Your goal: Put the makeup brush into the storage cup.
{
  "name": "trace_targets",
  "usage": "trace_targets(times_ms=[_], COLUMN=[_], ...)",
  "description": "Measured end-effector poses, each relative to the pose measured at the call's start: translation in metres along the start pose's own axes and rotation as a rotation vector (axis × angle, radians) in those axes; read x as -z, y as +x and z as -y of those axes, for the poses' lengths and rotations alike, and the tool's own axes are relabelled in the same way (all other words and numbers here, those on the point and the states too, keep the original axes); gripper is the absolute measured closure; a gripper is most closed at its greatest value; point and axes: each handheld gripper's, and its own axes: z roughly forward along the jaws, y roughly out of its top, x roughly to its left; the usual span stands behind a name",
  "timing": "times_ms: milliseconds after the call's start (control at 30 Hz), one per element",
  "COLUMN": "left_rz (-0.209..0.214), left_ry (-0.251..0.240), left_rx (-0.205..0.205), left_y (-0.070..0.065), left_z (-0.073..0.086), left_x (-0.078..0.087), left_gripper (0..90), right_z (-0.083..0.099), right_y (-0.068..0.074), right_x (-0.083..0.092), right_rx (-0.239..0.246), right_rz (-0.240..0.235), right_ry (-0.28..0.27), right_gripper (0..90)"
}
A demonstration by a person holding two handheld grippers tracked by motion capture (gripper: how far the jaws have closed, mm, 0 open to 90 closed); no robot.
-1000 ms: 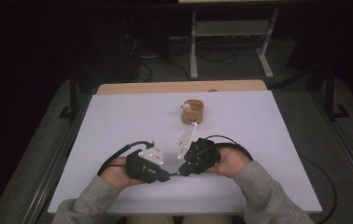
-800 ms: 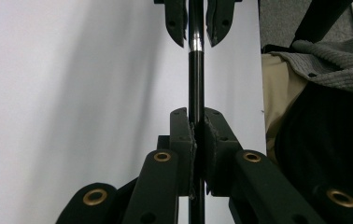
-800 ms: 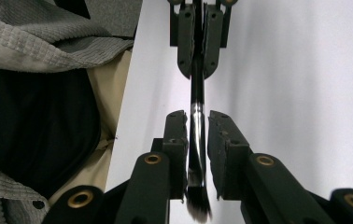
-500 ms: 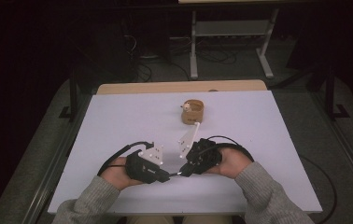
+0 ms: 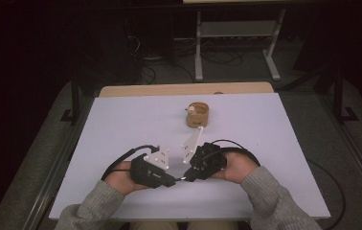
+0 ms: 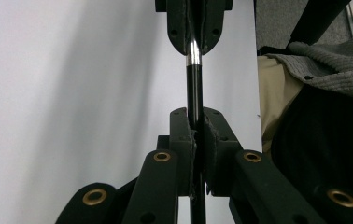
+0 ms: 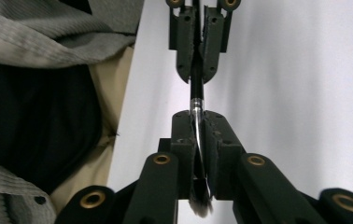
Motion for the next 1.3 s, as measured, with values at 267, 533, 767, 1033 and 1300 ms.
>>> trace_targets(times_ms=[267,533,767,1033,1300], left_rz=[0.001,0.011,0.003,-0.017,-0.006], left_ry=[-0.015,-0.003,-0.006,-0.064,-0.048], left_rx=[0.007,0.010,0.005,0.026,0.017], left_y=[0.000,0.000,0.000,-0.001,0.000], left_z=[0.002,-0.002,-0.004,0.004,0.002], left_x=[-0.001,-0.004,-0.004,-0.003,-0.006], left_gripper=[83.4,79.4,82.7,83.4,82.7], right_z=[0.004,0.000,-0.003,0.007,0.004], right_y=[-0.001,-0.001,0.001,-0.001,-0.003], right_x=[0.001,0.002,0.001,0.005,0.005], right_rx=[-0.009,0.001,0.005,-0.037,-0.028], right_rz=[0.003,-0.001,0.009,0.008,-0.005], right_ry=[-0.023,0.011,0.028,-0.073,-0.034], right_gripper=[82.1,83.0,82.8,78.3,83.1])
